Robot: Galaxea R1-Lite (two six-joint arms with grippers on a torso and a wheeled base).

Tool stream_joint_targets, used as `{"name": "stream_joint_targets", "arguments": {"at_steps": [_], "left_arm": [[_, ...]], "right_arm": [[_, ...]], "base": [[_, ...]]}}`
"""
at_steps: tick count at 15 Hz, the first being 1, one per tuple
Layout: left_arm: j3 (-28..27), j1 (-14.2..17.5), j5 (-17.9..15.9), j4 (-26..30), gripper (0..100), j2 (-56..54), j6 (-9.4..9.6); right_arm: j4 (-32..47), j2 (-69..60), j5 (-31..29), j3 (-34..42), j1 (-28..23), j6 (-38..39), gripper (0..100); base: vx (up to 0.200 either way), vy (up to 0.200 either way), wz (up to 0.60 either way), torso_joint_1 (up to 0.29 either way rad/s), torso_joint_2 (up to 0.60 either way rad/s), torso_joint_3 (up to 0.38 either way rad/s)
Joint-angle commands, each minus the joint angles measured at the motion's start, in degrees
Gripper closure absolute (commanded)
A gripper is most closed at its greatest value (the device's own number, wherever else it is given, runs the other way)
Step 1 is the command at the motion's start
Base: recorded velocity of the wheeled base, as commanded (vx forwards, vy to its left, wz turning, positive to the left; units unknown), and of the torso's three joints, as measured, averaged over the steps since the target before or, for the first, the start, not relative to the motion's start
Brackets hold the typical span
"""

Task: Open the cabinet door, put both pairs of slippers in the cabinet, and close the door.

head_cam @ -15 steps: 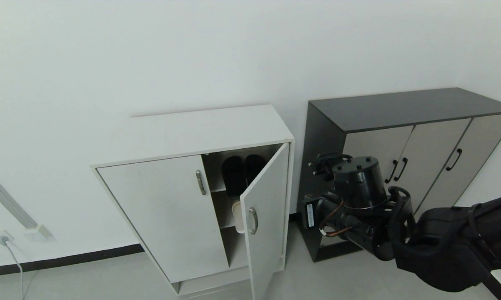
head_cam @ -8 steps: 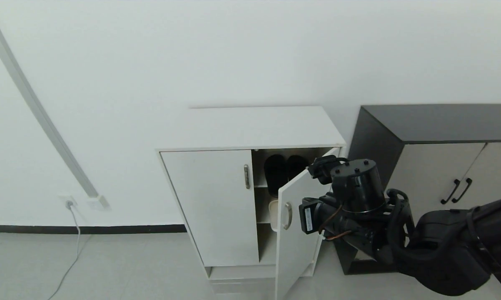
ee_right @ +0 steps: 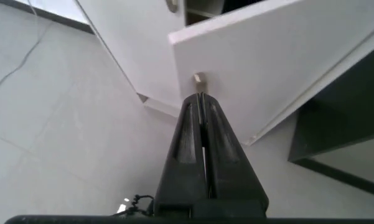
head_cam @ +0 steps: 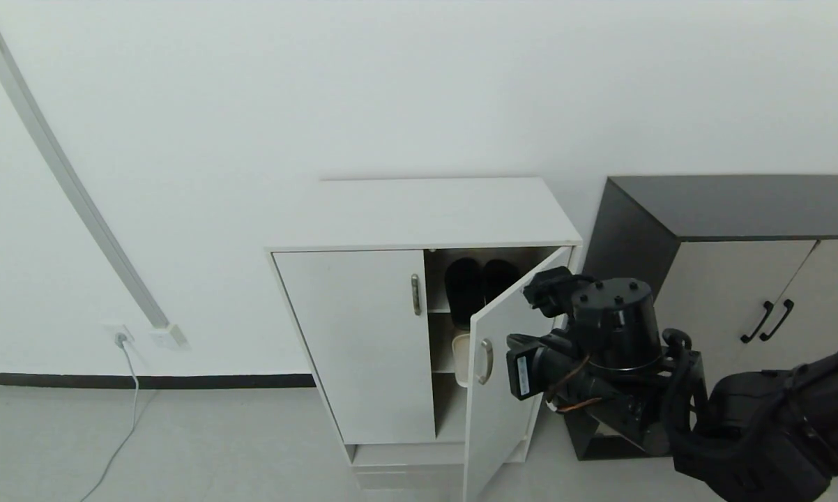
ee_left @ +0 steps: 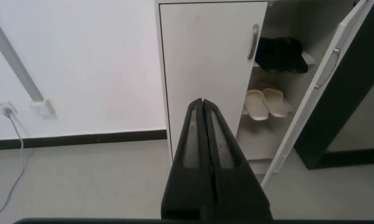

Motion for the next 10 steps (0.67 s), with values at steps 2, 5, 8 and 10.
{"name": "stream_joint_targets", "arguments": {"at_steps": [2,5,8,10], "left_arm": [[0.0,0.01,-0.04,-0.01,100,-0.01,-0.03],[0.0,0.01,-0.04,-0.01,100,-0.01,0.06],[0.0,0.01,-0.04,-0.01,100,-0.01,0.06],[0.0,0.01,-0.04,-0.01,100,-0.01,0.06]], "right_arm": [[-5.08,-1.86,4.23,7.72,-0.82,-1.87,100],[-5.26,-5.28,5.11,12.11,-1.08,-1.87,100],[-5.43,-6.69,5.2,15.89,-1.08,-1.52,100],[-5.43,-7.74,5.2,17.3,-1.08,-1.43,100]], "base": [[0.0,0.0,0.0,0.0,0.0,0.0],[0.0,0.0,0.0,0.0,0.0,0.0],[0.067,0.0,0.0,0.001,0.0,0.002],[0.2,0.0,0.0,-0.007,0.0,0.009]]}}
